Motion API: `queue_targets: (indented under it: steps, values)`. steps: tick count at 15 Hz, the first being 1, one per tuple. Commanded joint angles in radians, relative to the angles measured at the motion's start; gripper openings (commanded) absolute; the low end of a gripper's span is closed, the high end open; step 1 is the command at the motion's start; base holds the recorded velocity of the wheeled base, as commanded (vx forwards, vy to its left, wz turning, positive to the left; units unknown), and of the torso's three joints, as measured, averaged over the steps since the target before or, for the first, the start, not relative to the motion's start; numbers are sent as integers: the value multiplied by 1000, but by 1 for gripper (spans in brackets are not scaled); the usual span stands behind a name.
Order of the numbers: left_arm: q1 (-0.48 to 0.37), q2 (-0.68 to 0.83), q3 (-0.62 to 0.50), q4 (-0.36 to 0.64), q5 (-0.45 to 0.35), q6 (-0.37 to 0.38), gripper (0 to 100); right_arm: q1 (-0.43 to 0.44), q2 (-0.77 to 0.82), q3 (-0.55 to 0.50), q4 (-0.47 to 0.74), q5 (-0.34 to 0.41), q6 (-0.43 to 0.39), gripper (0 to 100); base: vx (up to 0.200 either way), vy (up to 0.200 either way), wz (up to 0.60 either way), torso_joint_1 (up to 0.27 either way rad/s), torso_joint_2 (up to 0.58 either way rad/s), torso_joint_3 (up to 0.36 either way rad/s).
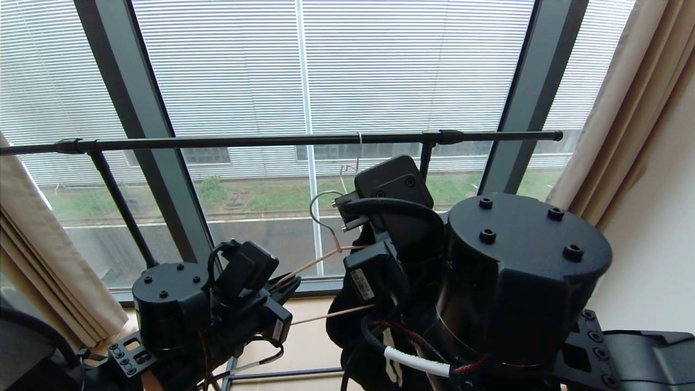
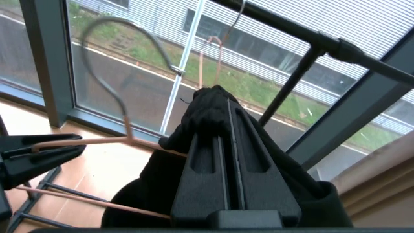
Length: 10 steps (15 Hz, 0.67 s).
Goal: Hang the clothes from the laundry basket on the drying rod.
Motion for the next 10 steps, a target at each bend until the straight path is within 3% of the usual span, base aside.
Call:
queue_targets:
  steps: [1, 6, 7, 10]
  values:
    - [-8, 7, 1, -1, 0, -1, 0, 6, 15, -9, -3, 0, 2, 0, 0, 0, 0, 0, 0, 0]
    - [-29, 33, -4, -3, 1, -13, 0, 7, 21, -18, -3, 0, 15, 0, 0, 0, 0, 0, 0, 0]
    - [-31, 32, -5, -3, 1, -16, 0, 7, 16, -14, -4, 2, 15, 100, 0, 0, 0, 0, 0, 0]
    - [-31, 29, -5, -3, 1, -17, 0, 4, -31, 29, -10, 2, 23, 100, 0, 0, 0, 0, 0, 0]
